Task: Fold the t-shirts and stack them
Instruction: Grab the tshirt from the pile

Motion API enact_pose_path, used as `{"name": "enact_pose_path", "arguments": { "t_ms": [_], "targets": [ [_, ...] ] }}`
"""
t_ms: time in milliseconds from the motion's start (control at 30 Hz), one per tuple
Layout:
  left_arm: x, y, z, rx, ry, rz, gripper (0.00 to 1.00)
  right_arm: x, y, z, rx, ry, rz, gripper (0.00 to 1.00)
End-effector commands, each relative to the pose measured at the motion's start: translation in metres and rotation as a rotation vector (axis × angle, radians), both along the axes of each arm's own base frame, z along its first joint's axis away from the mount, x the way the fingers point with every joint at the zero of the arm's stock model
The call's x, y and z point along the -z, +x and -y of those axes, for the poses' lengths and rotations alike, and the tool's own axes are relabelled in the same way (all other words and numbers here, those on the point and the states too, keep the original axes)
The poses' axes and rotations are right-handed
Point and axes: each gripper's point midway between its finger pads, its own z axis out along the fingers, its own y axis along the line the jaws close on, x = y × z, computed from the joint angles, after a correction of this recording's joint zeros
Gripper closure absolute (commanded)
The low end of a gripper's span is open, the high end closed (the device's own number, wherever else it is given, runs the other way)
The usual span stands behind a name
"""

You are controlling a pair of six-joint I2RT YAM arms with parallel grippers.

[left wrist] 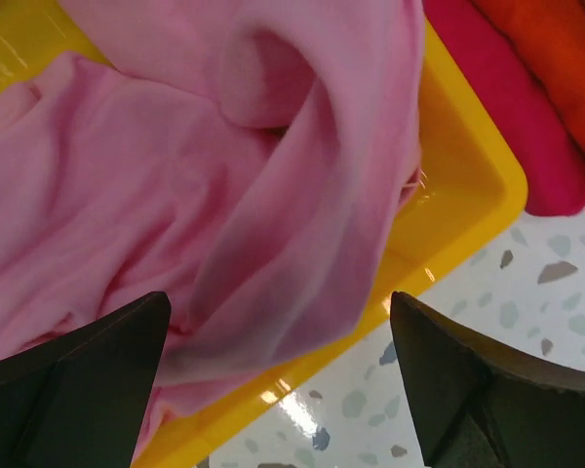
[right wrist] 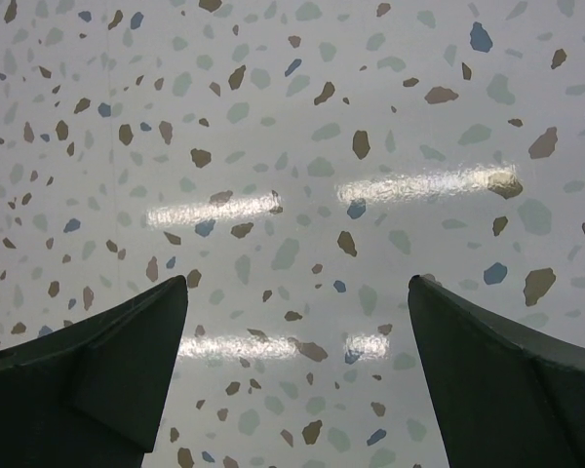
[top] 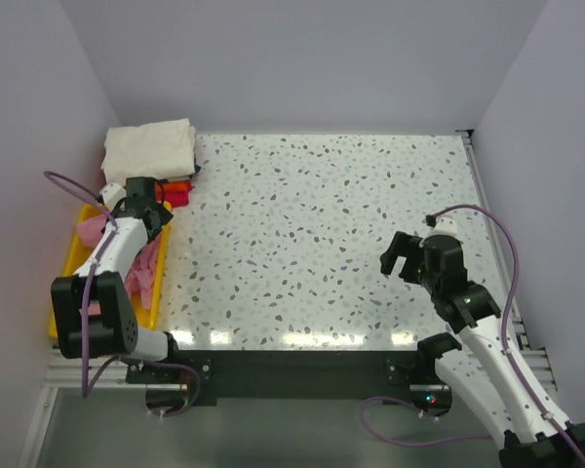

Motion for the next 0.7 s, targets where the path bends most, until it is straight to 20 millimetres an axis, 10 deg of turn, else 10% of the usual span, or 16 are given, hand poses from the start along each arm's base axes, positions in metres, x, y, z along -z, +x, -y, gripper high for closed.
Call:
{"name": "enact_pose_path", "arguments": {
  "t_ms": [0, 133, 333, 433, 667],
  "targets": [
    [-0.013, 0.034, -0.018, 0.008, 0.004, 0.065, 0.0, -0.01, 0.009, -0.001, -0.006, -0.001, 0.04, 0.01],
    [0.002, 0.042, -0.03, -0.002, -0.024, 0.048, 0.03, -0.008, 0.01, 0.0, 0.001, -0.01, 0.026, 0.01],
    [0.004, 0.049, -0.031, 0.019, -0.056, 0.052, 0.64, -0.007, 0.011, 0.002, 0.011, -0.018, 0.019, 0.01],
    [-0.016, 0.048, -0.031, 0.019, -0.046, 0.096, 0.97, -0.006, 0.011, 0.002, 0.011, -0.02, 0.015, 0.01],
    [-0.12, 0.048, -0.014, 0.11, -0.03, 0.4, 1.0, -0.004, 0.01, 0.0, 0.002, -0.016, 0.012, 0.01]
  ]
}}
